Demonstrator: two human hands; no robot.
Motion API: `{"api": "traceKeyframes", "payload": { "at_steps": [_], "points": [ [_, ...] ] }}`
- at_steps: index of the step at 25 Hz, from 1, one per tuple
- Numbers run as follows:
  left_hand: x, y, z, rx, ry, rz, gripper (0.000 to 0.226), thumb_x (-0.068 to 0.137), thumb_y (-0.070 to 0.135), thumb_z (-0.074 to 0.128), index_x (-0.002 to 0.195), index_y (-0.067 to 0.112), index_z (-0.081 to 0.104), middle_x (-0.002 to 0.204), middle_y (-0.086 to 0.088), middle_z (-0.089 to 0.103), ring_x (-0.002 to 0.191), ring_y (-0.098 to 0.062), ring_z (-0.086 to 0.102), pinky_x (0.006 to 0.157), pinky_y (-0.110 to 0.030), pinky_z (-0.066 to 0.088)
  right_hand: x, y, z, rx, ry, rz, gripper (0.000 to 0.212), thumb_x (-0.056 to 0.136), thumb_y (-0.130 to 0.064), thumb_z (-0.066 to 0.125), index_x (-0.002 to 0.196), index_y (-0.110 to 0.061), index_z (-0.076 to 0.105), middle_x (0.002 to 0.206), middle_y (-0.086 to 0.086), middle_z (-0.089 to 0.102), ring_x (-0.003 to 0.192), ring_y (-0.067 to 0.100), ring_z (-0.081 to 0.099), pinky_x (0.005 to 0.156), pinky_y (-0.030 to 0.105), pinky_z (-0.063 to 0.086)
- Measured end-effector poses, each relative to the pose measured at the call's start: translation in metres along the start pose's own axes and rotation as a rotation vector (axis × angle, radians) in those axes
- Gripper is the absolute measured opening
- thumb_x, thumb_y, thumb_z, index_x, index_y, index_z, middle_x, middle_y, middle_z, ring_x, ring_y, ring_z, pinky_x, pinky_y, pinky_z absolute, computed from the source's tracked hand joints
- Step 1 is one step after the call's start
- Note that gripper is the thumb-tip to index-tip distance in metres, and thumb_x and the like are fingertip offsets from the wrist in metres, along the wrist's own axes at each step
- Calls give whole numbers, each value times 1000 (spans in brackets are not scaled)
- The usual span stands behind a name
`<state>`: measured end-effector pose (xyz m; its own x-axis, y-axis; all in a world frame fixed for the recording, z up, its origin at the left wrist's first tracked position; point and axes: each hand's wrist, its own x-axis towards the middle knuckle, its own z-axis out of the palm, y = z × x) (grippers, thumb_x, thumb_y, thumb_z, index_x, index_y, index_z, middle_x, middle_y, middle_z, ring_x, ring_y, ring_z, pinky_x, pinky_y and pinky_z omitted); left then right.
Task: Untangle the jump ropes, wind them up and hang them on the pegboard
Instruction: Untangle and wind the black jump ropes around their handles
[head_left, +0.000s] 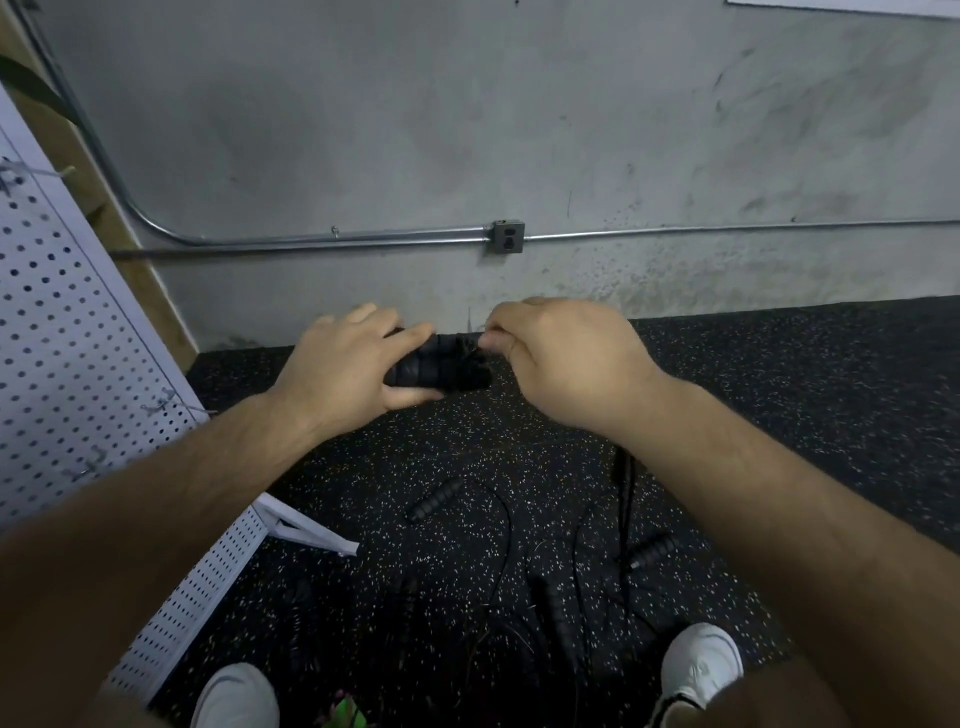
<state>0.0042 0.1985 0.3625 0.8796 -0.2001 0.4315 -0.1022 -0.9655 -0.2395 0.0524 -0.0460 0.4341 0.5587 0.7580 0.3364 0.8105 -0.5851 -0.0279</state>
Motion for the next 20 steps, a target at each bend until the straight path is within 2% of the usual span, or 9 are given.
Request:
{"api": "traceKeyframes", "payload": {
  "at_steps": [2, 4, 7, 10, 13, 15, 16, 17, 20],
  "points": [
    [-4, 7, 1, -16, -25, 53, 74, 80, 76, 52, 132, 23, 62, 98, 0, 62, 89, -21, 57, 66, -37, 50, 5, 15, 8, 12, 48, -54, 33, 105, -43, 43, 112, -22, 67, 97, -5, 67, 85, 19, 63, 66, 32, 49],
    [-9, 13, 0, -66, -16, 118, 75, 83, 78, 50, 131, 22, 61, 100, 1, 62, 90, -21, 59, 67, -38, 53, 11, 29, 13, 10, 52, -67, 37, 102, -50, 44, 112, -25, 68, 102, -6, 69, 89, 16, 64, 67, 30, 47],
    [-12, 29, -14, -166, 40, 202, 74, 85, 78, 47, 131, 21, 60, 102, 2, 62, 91, -20, 60, 66, -35, 52, 14, 47, 22, 107, 15, -49, 45, 97, -59, 43, 108, -25, 69, 97, -7, 68, 88, 13, 61, 69, 30, 46],
    [-13, 42, -38, -191, 61, 208, 75, 89, 75, 44, 138, 20, 53, 106, 2, 60, 95, -18, 58, 65, -33, 52, 14, 57, 35, 362, 13, -37, 41, 98, -54, 45, 95, -21, 69, 84, -10, 65, 80, 13, 60, 72, 35, 51],
    [-14, 45, -52, -242, 54, 156, 74, 94, 68, 40, 148, 17, 43, 115, 3, 58, 102, -16, 55, 70, -30, 49, 12, 54, 42, 754, 12, 51, 18, 99, -34, 58, 81, -32, 60, 74, -17, 58, 71, 1, 57, 70, 30, 46],
    [-11, 43, -53, -262, 63, 98, 74, 94, 66, 41, 150, 17, 41, 119, 2, 57, 106, -17, 54, 74, -33, 50, 7, 40, 54, 887, -53, 162, 29, 98, -10, 59, 84, -35, 55, 78, -17, 56, 65, -11, 55, 70, 20, 45],
    [-8, 41, -51, -261, 78, 46, 74, 93, 65, 42, 150, 18, 41, 120, 1, 57, 108, -18, 54, 75, -35, 50, 3, 30, 62, 887, -112, 217, 29, 101, -8, 53, 86, -32, 56, 76, -14, 55, 57, -10, 53, 64, 20, 44],
    [-5, 38, -48, -255, 89, -20, 74, 92, 65, 45, 150, 19, 41, 122, 0, 57, 110, -20, 54, 77, -37, 51, 1, 19, 71, 874, -172, 252, 24, 106, -15, 46, 88, -27, 56, 73, -10, 54, 51, -5, 49, 56, 23, 42],
    [3, 21, -35, -224, 71, -167, 71, 91, 61, 56, 150, 23, 43, 121, -1, 57, 114, -23, 53, 84, -44, 53, -5, -13, 78, 827, -249, 216, 29, 109, -33, 35, 100, -16, 56, 74, -6, 51, 55, 5, 44, 52, 24, 36]
  ]
}}
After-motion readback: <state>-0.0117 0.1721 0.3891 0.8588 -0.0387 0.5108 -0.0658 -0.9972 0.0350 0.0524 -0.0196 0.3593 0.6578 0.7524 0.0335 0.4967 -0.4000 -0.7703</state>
